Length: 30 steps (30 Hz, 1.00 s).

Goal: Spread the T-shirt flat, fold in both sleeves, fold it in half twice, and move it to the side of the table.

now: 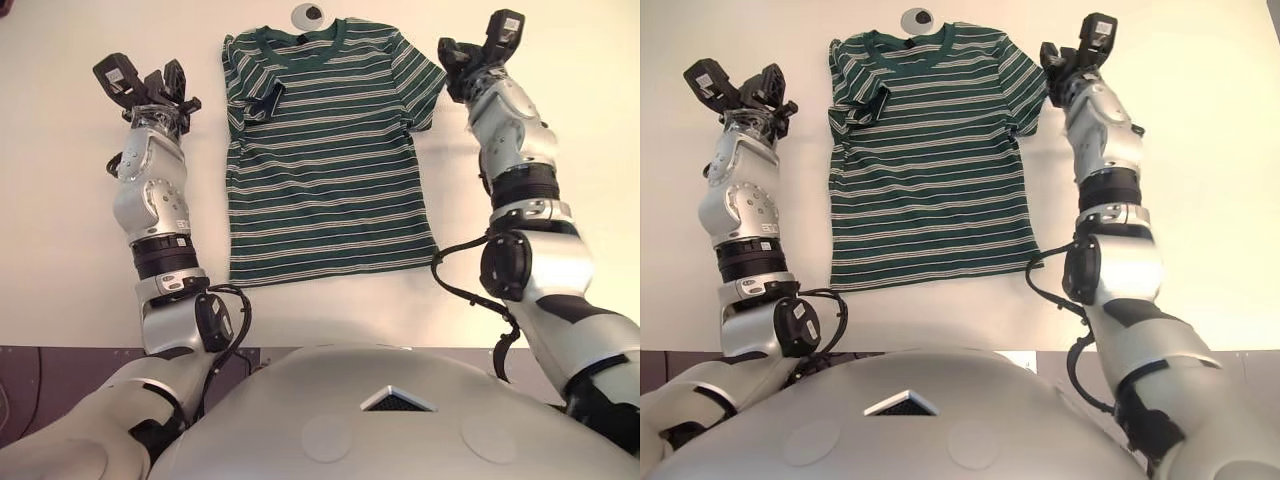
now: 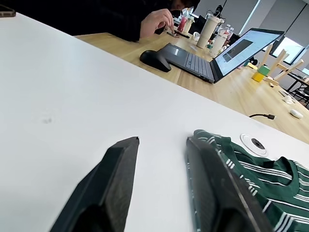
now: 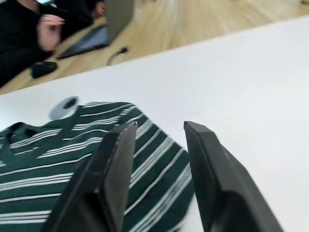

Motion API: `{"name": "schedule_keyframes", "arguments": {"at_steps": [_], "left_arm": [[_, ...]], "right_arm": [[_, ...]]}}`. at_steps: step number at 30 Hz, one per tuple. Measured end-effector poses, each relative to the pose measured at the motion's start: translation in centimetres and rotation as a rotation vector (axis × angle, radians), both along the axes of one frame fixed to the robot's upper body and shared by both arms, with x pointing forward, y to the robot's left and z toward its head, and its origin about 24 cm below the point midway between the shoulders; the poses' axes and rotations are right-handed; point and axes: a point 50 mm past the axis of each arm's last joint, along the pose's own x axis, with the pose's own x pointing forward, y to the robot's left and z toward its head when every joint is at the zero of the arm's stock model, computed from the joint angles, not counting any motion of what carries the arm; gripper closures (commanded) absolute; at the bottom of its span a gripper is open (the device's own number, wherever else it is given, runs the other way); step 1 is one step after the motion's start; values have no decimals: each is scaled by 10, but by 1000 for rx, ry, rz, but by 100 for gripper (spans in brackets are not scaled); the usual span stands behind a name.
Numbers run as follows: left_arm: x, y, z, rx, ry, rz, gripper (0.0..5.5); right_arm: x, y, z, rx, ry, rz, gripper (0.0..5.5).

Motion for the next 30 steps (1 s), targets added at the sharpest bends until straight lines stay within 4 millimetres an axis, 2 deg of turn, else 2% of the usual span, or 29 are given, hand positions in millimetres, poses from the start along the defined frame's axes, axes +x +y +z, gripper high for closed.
{"name": "schedule_keyframes", "arguments": {"at_steps": [1, 5, 10, 19, 30], "left_arm": [[0, 0, 0, 0, 0, -1, 372], [-1, -2, -1, 2, 4, -6, 372], [-1, -3, -1, 4, 2, -10, 372], [0, -4, -1, 5, 3, -14, 372], [1, -4, 0, 6, 3, -24, 372]], "right_arm": [[0, -1, -1, 3, 13, -9, 306], [-2, -13, -10, 22, 77, -55, 306], [-8, -13, -25, 100, 155, -76, 306], [-4, -5, -23, 127, 186, -61, 306], [-3, -4, -25, 113, 179, -66, 472]]}}
